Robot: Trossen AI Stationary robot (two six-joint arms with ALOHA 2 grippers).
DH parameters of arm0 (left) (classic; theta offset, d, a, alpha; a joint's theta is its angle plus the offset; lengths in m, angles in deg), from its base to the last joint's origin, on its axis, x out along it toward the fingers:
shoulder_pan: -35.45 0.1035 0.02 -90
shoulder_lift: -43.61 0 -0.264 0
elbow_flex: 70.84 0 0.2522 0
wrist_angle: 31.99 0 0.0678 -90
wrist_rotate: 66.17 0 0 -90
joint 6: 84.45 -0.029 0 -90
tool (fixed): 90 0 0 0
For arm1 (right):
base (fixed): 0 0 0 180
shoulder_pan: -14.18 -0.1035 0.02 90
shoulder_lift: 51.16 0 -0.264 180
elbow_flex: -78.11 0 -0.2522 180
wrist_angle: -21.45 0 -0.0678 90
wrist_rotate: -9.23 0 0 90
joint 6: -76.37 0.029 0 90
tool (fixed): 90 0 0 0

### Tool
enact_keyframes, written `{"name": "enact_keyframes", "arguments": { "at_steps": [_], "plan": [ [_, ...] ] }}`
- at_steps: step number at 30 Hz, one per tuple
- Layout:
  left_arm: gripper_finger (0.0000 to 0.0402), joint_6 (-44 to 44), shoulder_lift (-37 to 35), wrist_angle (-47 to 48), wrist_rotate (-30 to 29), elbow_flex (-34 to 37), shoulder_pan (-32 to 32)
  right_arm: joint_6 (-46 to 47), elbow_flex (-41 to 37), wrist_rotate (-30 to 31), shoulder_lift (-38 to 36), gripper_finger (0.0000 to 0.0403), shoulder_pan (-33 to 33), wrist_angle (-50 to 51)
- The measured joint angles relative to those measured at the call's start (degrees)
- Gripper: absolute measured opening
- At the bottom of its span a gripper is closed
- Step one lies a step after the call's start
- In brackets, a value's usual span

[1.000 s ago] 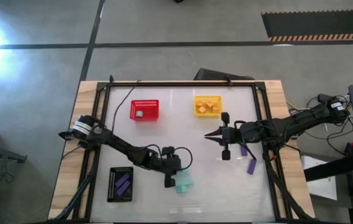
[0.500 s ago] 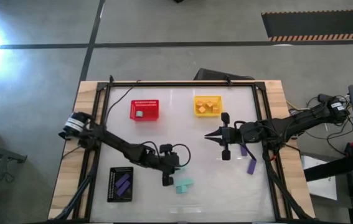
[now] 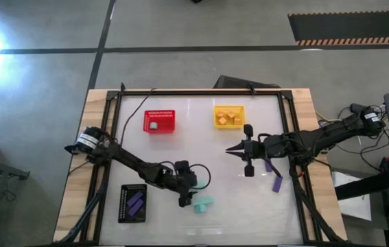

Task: Sort & place blocks by color
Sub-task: Put the light blue block into the red bin

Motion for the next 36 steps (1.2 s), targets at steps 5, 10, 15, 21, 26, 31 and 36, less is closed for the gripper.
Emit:
{"name": "enact_keyframes", "arguments": {
  "at_steps": [5,10,15,21,26,31,36],
  "plan": [
    [0.0289,-0.53,1.43,0.72,-3.65,0.00,0.00,0.00,0.00,0.00,0.00,0.0018,0.01,0.08],
    [0.0251,0.12,2.24,1.66,-5.18,-0.17,-0.04,0.00,0.00,0.00,0.00,0.0018,0.01,0.27],
    [0.0155,-0.95,2.29,1.97,-5.32,-0.17,-0.04,0.00,0.00,0.02,0.00,0.0018,0.01,0.27],
    [0.0110,-1.43,2.20,2.31,-5.97,-0.13,0.05,0.00,-0.02,0.02,0.00,0.0018,0.01,0.25],
    [0.0110,-3.52,0.57,4.64,-5.86,-0.16,0.23,0.00,-0.02,0.02,0.02,0.0018,0.01,0.31],
    [0.0110,-6.53,-7.43,17.70,-6.59,-0.02,2.52,0.00,-0.07,0.02,0.02,0.0018,0.01,0.69],
    [0.0110,-5.50,-17.22,35.28,-14.58,0.12,8.43,0.00,-0.09,0.02,0.02,0.0018,0.03,0.73]
  ]
}}
